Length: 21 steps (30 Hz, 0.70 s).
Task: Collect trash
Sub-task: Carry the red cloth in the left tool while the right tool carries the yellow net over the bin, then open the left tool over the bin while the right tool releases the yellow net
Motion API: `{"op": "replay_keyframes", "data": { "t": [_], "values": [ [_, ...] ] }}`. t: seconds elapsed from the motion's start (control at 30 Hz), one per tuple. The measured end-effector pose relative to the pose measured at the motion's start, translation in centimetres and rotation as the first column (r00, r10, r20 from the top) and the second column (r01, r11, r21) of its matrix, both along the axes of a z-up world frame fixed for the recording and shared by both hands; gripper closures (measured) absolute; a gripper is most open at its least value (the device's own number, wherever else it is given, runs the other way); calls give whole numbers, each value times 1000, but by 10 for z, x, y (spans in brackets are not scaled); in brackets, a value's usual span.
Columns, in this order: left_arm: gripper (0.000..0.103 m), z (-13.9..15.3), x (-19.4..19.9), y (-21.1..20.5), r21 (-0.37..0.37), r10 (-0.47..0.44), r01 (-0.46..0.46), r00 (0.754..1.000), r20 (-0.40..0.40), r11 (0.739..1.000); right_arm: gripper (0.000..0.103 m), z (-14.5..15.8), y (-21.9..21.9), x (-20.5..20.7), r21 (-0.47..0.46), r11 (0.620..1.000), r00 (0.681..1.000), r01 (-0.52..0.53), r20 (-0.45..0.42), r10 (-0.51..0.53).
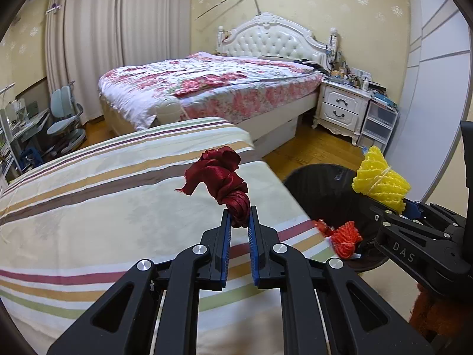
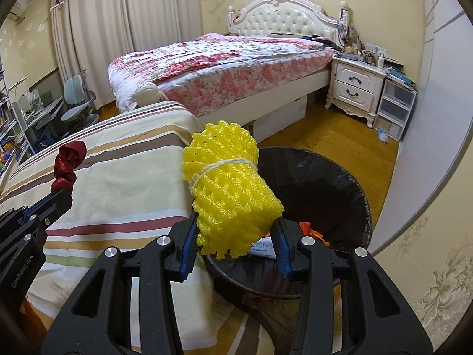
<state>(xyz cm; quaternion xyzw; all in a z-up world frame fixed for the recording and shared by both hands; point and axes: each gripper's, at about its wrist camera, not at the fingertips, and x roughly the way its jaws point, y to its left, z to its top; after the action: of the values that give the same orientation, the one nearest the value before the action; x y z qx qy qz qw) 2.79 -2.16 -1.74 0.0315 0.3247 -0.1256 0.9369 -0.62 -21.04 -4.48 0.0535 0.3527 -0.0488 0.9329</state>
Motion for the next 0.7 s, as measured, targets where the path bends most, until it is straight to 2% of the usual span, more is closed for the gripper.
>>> {"op": "replay_keyframes", "data": {
  "t": [0.27,0.7],
  "values": [
    [91,-5,20,-38,30,-45,45,999,10,999,61,-8,-36,14,-36,995,996,91,4,-91],
    [90,-14,52,-78,72,-43,42,999,5,996,61,-9,-60,34,-84,986,989,144,27,-142]
  ]
}}
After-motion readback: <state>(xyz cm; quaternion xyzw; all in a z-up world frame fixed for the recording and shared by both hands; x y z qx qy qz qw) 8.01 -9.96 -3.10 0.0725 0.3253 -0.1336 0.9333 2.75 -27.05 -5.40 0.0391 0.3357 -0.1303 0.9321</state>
